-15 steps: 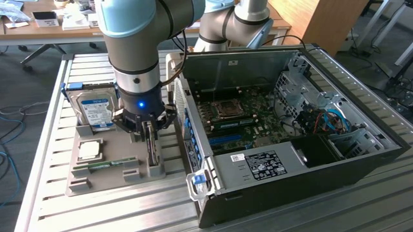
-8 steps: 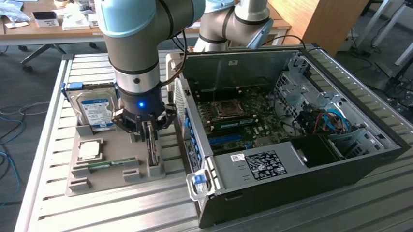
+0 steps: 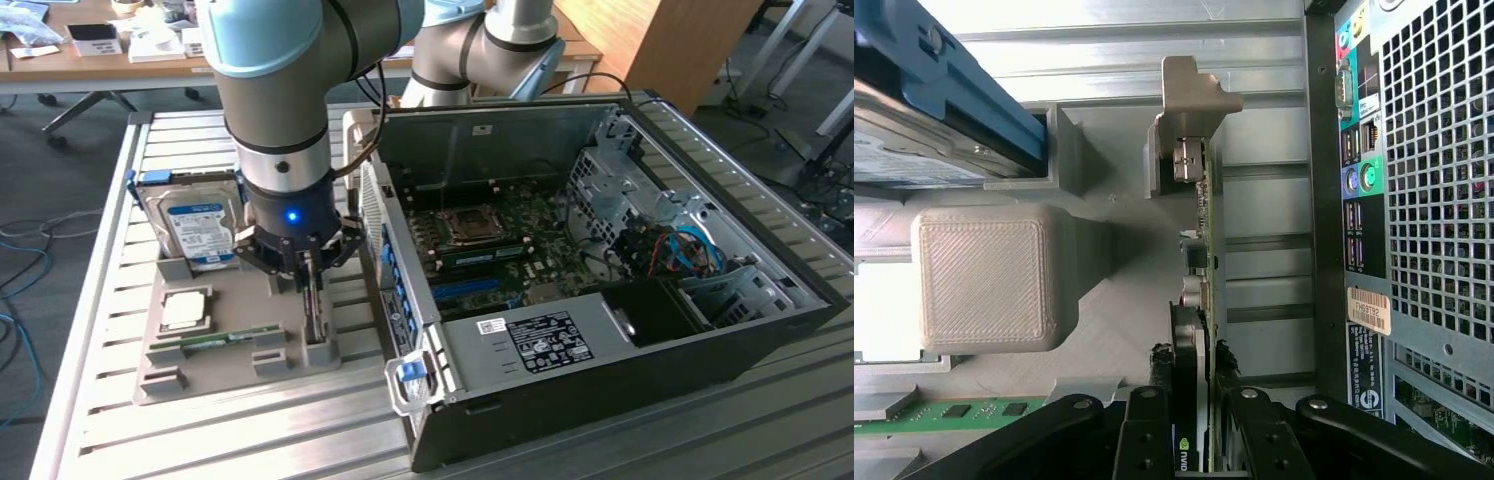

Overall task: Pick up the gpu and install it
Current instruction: 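Pick up the gpu and move the gpu toward the slot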

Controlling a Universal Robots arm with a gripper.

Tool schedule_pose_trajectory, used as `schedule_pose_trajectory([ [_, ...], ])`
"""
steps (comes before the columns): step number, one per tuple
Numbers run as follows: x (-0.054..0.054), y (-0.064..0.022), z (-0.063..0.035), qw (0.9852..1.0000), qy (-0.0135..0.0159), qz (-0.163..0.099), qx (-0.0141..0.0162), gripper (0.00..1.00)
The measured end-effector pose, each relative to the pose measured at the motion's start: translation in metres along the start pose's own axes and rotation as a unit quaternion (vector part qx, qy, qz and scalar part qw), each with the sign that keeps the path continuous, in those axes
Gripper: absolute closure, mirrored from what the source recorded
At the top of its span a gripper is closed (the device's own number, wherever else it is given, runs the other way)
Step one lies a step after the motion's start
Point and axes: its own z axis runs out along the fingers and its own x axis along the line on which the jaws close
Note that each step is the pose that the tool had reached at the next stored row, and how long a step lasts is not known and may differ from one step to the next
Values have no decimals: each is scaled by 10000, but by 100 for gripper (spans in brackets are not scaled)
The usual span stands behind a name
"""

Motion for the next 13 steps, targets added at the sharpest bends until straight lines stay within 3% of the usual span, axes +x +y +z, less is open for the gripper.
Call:
schedule_pose_trajectory([
  [13, 0, 0, 1, 9999, 5, -106, -6, 73],
])
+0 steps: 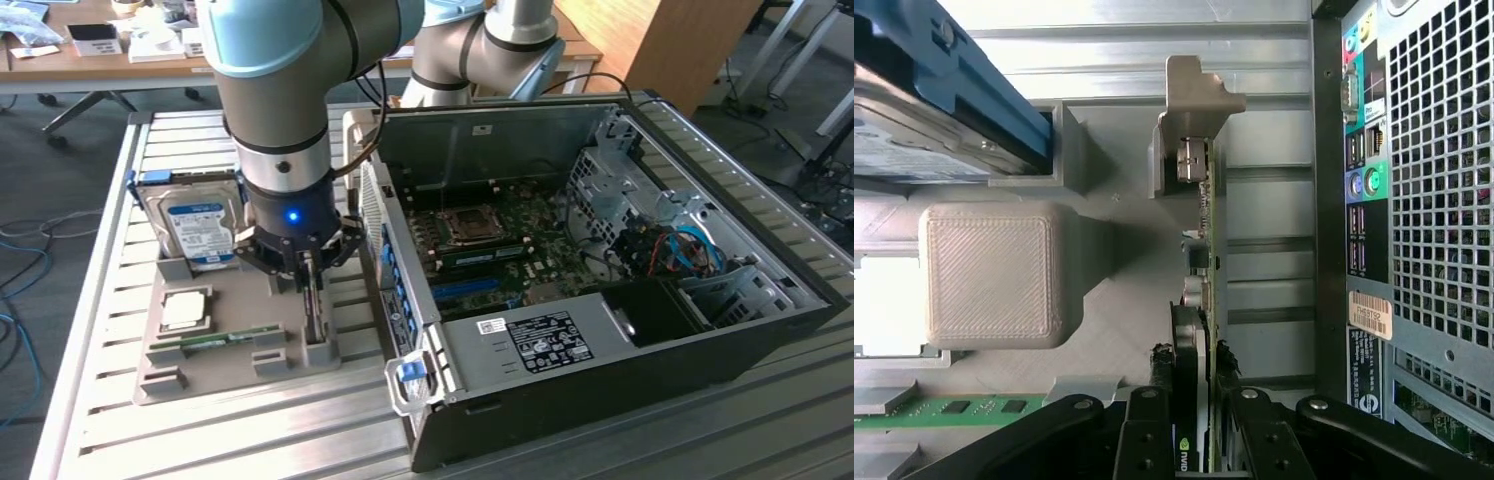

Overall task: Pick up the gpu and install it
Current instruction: 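Pick up the gpu and move the gpu toward the slot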

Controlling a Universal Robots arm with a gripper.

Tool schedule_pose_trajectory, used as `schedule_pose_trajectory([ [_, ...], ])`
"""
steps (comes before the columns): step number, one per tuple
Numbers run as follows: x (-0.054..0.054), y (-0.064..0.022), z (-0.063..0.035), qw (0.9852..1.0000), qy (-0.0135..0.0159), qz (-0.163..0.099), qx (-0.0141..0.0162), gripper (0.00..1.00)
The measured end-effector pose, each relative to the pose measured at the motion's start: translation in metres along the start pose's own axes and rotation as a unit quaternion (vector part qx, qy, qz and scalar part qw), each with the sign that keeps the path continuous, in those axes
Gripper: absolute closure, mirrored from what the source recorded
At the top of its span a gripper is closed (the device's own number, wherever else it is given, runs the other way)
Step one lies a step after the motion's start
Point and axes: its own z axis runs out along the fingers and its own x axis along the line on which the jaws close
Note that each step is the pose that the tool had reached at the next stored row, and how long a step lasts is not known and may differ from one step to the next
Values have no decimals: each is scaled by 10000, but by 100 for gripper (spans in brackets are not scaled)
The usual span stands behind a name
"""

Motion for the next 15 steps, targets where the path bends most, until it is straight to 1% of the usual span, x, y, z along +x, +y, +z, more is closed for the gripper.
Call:
schedule_pose_trajectory([
  [7, -1, 1, -9, 10000, -1, -1, -1, 73],
  [10, -2, 3, -68, 10000, 0, -1, 0, 73],
  [15, -5, 9, -207, 10000, 0, -1, 0, 73],
])
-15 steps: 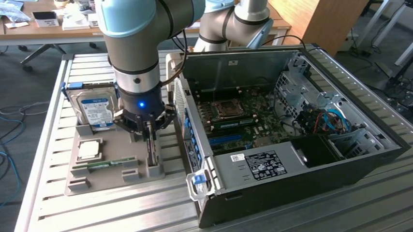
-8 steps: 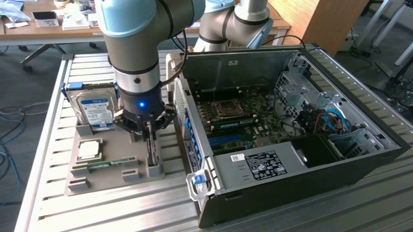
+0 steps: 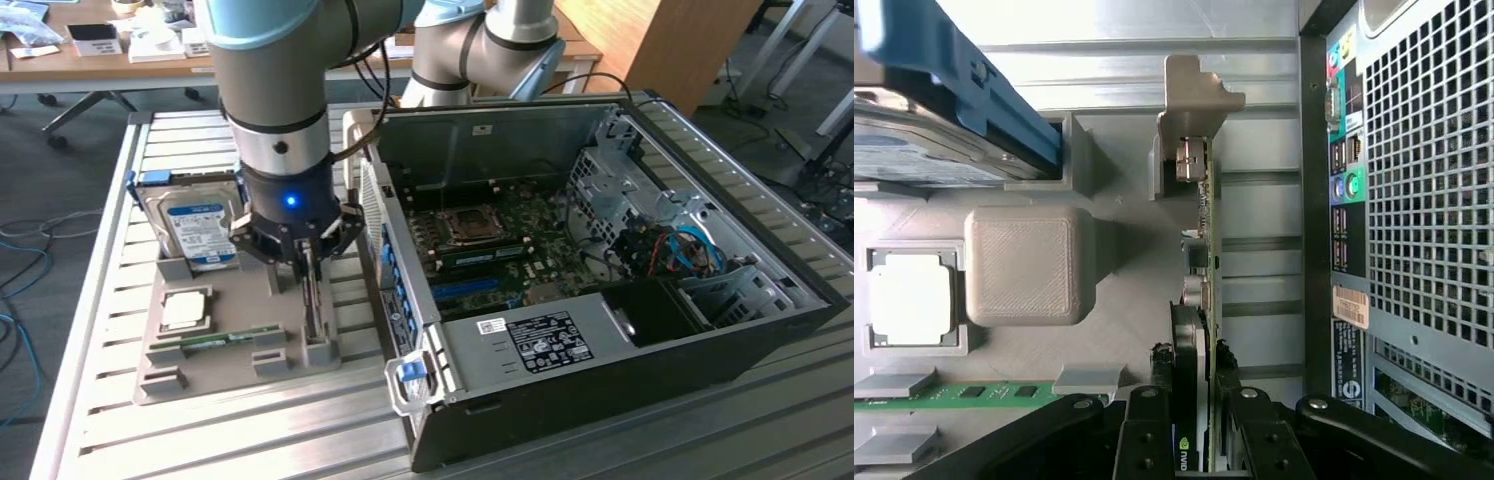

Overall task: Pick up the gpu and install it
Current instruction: 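Pick up the gpu and move the gpu toward the slot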

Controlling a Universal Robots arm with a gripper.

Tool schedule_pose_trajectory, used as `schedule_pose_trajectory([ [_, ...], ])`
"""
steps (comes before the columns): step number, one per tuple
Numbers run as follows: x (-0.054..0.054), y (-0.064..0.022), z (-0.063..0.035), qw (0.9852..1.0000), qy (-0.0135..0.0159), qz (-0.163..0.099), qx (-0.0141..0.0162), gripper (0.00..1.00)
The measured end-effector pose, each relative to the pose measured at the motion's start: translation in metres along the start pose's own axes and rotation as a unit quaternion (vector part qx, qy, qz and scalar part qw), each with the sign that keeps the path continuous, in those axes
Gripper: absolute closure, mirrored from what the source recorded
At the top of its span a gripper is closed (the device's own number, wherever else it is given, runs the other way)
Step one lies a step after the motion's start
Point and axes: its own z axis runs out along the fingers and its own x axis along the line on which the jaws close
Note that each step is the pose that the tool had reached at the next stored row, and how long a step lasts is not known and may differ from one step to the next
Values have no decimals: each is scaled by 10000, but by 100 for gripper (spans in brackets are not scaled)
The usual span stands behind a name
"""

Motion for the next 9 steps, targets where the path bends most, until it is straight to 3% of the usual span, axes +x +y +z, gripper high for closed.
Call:
schedule_pose_trajectory([
  [9, -7, 13, -284, 10000, 0, 0, 0, 73],
])
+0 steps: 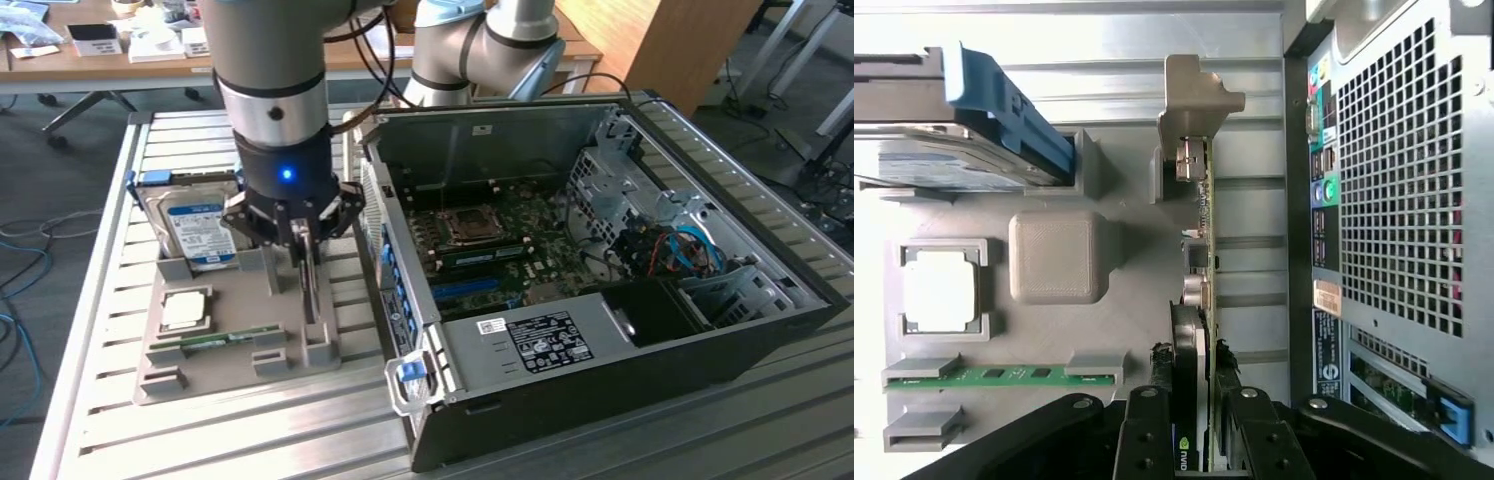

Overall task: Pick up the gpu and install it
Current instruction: 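Pick up the gpu and move the gpu toward the slot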

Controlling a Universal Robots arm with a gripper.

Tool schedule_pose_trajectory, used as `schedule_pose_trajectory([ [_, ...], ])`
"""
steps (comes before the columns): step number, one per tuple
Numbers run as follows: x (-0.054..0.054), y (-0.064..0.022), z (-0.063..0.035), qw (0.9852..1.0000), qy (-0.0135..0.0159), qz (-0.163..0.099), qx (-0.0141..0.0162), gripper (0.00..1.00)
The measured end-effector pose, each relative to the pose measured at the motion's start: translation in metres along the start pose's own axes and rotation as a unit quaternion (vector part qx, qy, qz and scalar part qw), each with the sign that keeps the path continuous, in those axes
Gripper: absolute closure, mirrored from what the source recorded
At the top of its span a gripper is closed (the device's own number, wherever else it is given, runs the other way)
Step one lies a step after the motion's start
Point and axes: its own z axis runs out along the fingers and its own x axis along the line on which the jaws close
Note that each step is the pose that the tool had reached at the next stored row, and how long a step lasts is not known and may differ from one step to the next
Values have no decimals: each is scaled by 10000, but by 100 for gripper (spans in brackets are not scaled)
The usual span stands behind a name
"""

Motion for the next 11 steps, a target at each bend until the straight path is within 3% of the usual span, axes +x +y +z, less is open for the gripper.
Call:
schedule_pose_trajectory([
  [5, -3, 6, -133, 10000, 0, 0, 0, 73],
  [11, -4, 7, -146, 10000, 0, 0, 0, 73],
])
